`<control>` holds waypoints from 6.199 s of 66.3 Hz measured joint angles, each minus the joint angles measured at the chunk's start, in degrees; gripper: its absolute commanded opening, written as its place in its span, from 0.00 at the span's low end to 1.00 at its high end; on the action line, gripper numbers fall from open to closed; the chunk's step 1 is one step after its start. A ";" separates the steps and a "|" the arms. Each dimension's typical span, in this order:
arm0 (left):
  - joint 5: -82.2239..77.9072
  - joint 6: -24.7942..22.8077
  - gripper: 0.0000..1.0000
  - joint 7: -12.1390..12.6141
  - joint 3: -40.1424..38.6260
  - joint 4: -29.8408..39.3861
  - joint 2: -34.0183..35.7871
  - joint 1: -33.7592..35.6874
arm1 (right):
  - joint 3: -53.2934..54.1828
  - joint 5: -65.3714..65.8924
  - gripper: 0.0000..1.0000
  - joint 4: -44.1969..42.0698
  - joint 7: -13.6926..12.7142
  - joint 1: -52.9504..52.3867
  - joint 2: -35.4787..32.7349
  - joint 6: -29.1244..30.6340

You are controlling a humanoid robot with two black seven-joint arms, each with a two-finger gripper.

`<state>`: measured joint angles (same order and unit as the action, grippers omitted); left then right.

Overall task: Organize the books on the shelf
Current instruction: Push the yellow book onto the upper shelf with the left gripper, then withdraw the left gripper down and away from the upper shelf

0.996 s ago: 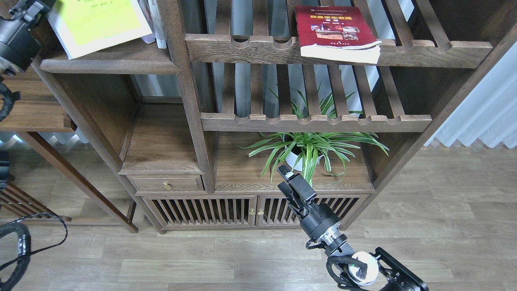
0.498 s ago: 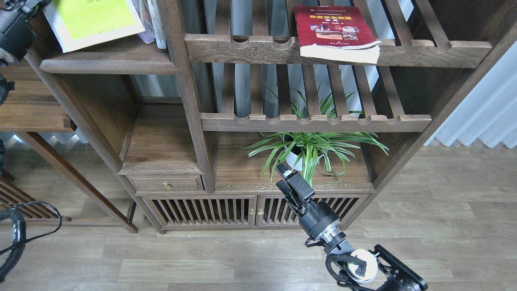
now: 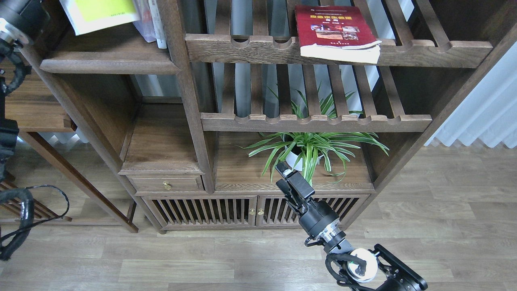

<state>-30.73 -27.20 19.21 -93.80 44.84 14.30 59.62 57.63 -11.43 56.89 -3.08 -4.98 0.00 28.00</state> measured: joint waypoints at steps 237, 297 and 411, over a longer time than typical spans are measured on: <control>15.33 -0.80 0.98 -32.52 12.70 -10.69 -7.71 2.82 | 0.83 -0.08 0.99 0.67 0.19 0.78 0.00 0.00; 21.43 -0.79 0.89 -35.31 12.19 3.58 -8.50 -6.09 | 0.91 -0.53 0.99 0.67 0.27 1.28 0.01 0.00; 28.09 -0.80 1.00 -35.48 18.24 26.16 -14.30 -54.97 | 0.36 -4.34 0.99 4.07 0.37 1.29 0.00 0.00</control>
<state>-2.64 -28.00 -16.27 -75.55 71.00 0.00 4.65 57.99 -15.76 60.96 -2.72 -3.70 -0.01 28.00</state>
